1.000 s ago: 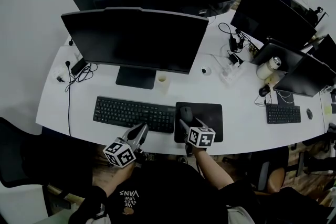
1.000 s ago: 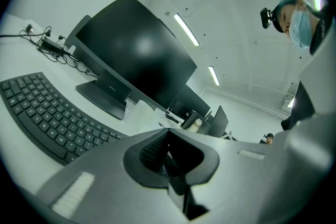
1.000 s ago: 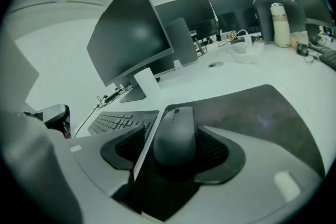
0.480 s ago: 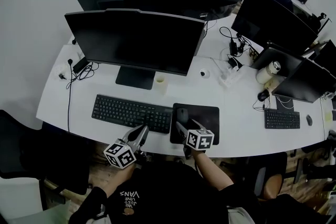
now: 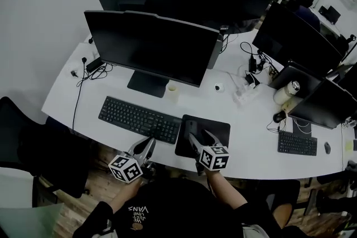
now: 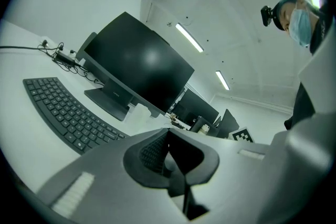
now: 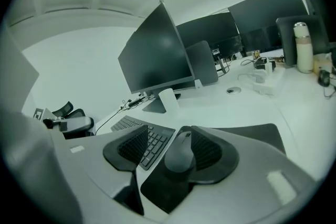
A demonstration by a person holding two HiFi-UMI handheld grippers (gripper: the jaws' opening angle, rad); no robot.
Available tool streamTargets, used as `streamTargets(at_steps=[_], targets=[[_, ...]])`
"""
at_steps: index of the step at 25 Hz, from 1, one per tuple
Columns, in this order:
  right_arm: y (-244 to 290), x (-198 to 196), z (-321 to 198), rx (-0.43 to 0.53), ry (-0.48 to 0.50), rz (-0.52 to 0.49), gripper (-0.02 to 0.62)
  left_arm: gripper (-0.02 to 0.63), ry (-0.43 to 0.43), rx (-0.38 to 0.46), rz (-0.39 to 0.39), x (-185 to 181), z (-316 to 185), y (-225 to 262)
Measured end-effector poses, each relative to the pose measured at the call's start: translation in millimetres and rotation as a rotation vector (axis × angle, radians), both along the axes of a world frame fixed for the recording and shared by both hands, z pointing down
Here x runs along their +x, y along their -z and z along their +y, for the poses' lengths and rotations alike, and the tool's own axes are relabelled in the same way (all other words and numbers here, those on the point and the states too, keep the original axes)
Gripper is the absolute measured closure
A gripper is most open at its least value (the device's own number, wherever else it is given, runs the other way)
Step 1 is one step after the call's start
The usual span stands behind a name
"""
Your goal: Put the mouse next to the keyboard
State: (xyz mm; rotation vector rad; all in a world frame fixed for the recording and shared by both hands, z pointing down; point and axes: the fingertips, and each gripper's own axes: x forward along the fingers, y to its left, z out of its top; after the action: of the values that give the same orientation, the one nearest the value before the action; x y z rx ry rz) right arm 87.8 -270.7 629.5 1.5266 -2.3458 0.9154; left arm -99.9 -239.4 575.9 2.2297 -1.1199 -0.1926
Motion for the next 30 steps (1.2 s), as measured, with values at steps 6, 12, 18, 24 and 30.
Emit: streamTargets(at_steps=[6, 12, 18, 24, 30], targets=[[30.8, 9.1, 7.6, 0.085, 0.046, -0.038, 0.426, 0.604, 0.083, 0.005, -0.014, 3.4, 23.1, 0.8], [47.2, 18.1, 16.3, 0.13, 0.084, -0.079, 0.51, 0.604, 0.152, 0.013, -0.023, 12.0, 45.7, 0.5], [52.9, 21.7, 31.3, 0.144, 0.126, -0.114, 0.577, 0.604, 0.204, 0.019, -0.033, 19.8, 64.3, 2.5], [47.3, 24.7, 49.1, 0.133, 0.188, -0.118, 0.589, 0.604, 0.233, 0.033, -0.051, 31.6, 75.8, 4.5], [39.2, 27.2, 66.1, 0.11, 0.228, -0.108, 0.589, 0.604, 0.238, 0.029, -0.064, 45.1, 86.3, 1.1]])
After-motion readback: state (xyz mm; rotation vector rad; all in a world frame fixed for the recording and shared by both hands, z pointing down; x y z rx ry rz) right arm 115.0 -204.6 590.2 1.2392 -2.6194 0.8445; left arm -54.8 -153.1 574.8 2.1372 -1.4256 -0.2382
